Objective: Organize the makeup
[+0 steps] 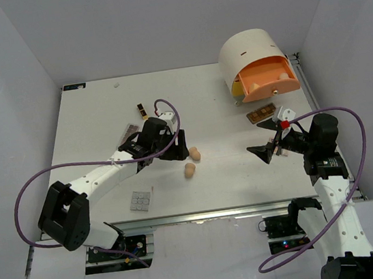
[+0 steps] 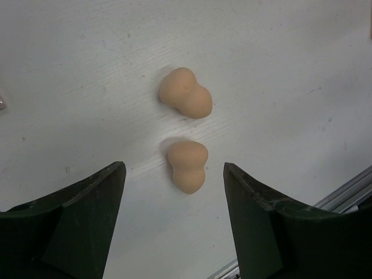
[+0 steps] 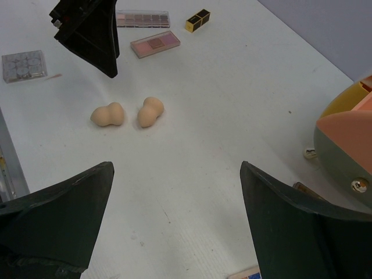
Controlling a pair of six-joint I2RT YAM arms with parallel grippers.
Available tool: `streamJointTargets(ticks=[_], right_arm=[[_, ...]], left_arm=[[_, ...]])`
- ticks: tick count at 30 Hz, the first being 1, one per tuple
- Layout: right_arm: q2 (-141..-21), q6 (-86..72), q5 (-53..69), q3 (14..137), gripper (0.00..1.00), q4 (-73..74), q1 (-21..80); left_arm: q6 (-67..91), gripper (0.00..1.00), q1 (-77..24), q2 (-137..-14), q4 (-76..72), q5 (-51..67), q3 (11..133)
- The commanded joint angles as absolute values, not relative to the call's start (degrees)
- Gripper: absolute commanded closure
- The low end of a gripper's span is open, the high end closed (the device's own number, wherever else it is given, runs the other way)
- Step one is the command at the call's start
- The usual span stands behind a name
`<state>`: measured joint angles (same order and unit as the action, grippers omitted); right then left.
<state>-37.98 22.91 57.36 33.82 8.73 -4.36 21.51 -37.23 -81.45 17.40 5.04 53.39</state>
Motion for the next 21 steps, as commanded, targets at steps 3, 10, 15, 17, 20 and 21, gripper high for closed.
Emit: streamJointTargets(ticks=[3,10,15,17,20,21], right_arm=[[-37.88,21.84,57.96,33.53,0.04,5.76,-5.23],[-38.68,21.80,58.20,33.30,0.04,5.52,-5.45],[-38.85,21.80,58.36,33.14,0.04,5.36,-5.78],[-38.95,21.80,58.41,33.08,0.04,5.31,-5.94],[-38.99,21.71,58.45,33.05,0.04,5.27,-6.03],[-39.08,21.71,58.45,33.05,0.04,5.26,-6.06]], left_arm=[[19.96,0.27,-38.01,-82.74,20.65,-1.74,57.38],[19.48,0.27,-38.70,-88.38,19.57,-0.62,60.82],[20.25,0.27,-39.11,-94.87,17.46,2.20,64.04],[20.35,0.29,-39.16,-97.50,17.02,2.73,65.75],[20.39,0.34,-39.39,-99.66,16.54,3.48,67.38],[20.35,0.36,-39.46,-100.28,16.42,3.72,67.79]])
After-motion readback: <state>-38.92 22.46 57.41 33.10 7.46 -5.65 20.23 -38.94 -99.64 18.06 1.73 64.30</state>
